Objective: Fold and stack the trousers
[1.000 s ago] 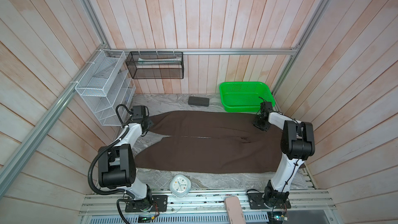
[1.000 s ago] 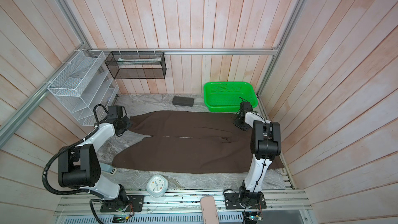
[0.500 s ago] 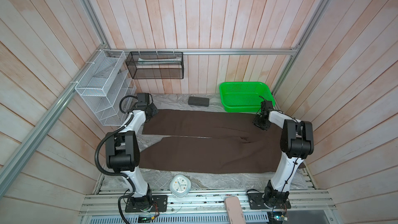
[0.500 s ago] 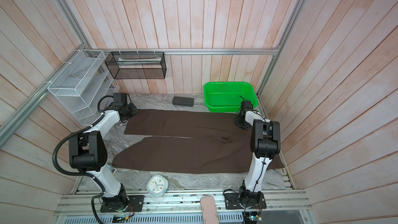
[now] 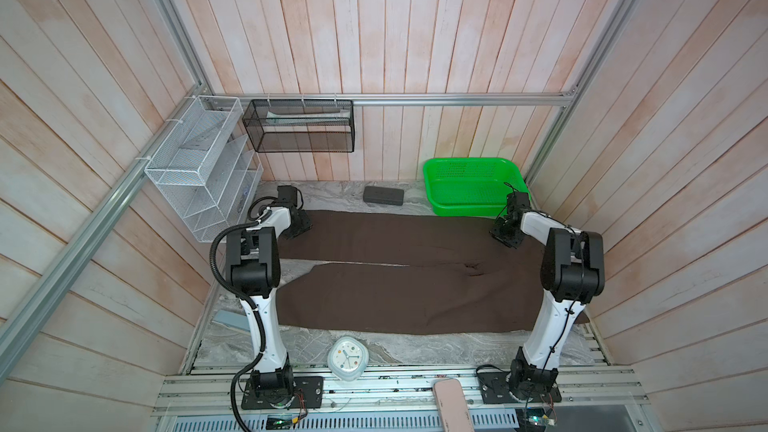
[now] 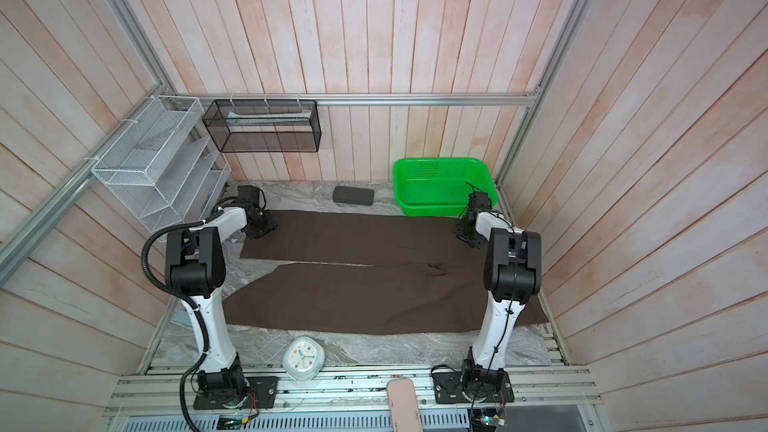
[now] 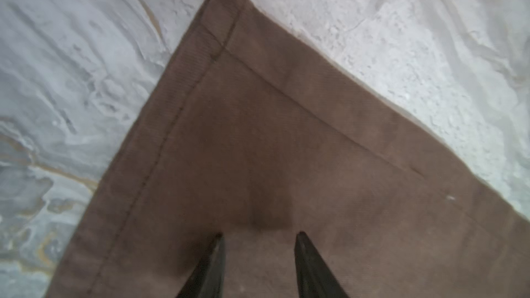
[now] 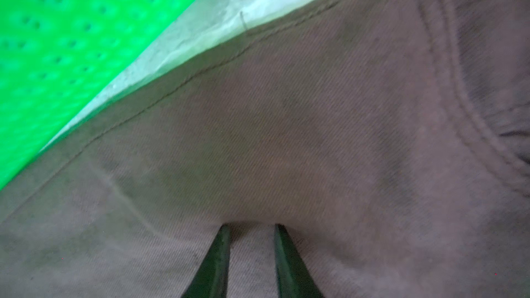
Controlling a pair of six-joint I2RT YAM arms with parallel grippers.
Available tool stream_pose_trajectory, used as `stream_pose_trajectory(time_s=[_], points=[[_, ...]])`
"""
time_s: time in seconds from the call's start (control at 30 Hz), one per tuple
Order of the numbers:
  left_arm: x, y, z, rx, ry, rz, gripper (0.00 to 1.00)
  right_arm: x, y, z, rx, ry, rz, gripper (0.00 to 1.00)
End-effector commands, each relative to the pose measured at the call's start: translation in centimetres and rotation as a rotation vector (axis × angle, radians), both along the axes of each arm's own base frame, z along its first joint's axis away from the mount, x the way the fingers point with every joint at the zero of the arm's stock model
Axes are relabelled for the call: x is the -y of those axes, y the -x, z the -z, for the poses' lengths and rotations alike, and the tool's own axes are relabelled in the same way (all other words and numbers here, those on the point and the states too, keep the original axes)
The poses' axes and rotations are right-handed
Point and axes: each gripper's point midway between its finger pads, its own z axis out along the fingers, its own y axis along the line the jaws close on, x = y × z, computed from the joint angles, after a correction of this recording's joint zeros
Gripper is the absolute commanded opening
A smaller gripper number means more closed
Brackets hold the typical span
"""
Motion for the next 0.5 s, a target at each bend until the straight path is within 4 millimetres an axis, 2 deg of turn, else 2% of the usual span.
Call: stream_pose_trajectory(time_s=[0.0, 0.13, 0.23, 0.33, 0.37, 0.47], points=[[0.8, 1.1, 3.4, -0.112, 0.029, 0.048, 0.46, 3.2, 3.2, 4.9, -0.154, 0.026, 0.068, 0.30], [2.6, -0.4, 3.0, -0.097, 0.052, 0.107, 0.48, 5.1, 3.6, 5.3, -0.159, 0.024, 0.112, 0.30], [3.3, -0.8, 1.0, -0.061, 0.059, 0.124, 0.50, 5.1, 3.3, 4.7, -0.145, 0.008, 0.112, 0.30], [3.2, -0.2, -3.3, 0.021, 0.046, 0.120, 0.55, 4.1, 2.7, 2.7, -0.097, 0.002, 0.087, 0.30], [3.0, 0.3, -5.3, 0.054, 0.031, 0.111, 0.57, 3.8, 2.6, 1.7, -0.080, 0.007, 0.079, 0.31], [2.2, 3.1, -10.3, 0.132, -0.013, 0.086, 0.62, 2.3, 2.4, -1.8, -0.020, 0.027, 0.048, 0.37]])
